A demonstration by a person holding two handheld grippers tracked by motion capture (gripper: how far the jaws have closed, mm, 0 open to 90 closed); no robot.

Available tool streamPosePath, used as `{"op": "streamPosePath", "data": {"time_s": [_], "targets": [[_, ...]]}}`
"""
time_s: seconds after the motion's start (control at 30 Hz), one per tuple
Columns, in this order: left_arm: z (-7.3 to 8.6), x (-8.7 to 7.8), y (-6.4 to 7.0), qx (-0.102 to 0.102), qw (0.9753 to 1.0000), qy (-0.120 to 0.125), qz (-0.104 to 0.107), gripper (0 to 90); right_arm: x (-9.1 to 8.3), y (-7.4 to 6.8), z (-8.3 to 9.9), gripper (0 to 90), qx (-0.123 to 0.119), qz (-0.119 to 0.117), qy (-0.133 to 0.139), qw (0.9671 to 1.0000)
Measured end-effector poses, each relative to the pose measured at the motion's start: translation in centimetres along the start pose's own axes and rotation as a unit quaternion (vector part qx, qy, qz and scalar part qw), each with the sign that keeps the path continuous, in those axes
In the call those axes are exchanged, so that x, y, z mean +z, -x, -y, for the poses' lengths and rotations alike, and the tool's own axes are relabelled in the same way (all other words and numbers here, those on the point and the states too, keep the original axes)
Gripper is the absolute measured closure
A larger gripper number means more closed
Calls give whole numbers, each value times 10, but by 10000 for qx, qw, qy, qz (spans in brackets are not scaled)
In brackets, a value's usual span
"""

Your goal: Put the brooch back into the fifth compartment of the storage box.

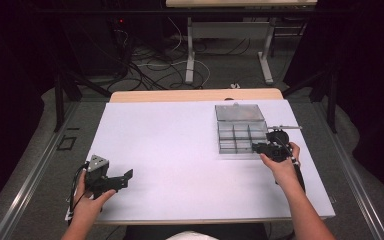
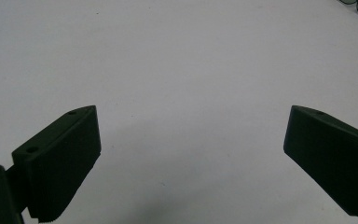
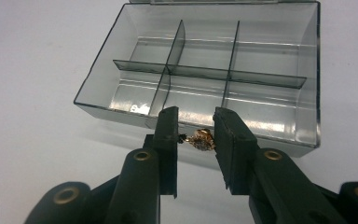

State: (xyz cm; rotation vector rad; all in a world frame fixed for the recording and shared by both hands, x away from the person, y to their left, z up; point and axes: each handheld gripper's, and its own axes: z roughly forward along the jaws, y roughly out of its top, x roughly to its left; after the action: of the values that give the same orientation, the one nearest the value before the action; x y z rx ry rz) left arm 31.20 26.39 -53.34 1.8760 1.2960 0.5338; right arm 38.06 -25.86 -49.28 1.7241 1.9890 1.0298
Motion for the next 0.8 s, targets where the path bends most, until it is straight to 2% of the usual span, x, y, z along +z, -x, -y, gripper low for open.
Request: {"op": "streamPosePath", "data": {"time_s": [0.3, 0.4, 0.8], "targets": [[0, 0, -1, 14, 10000, -18, 0, 39, 10, -11, -10, 715, -158, 22, -114, 9998], [0, 0, -1, 14, 10000, -18, 0, 39, 14, -14, -13, 715, -316, 40, -152, 9994], [0, 0, -1, 4, 10000, -6, -3, 40, 24, -23, -30, 715, -641, 117, -547, 9964]]}}
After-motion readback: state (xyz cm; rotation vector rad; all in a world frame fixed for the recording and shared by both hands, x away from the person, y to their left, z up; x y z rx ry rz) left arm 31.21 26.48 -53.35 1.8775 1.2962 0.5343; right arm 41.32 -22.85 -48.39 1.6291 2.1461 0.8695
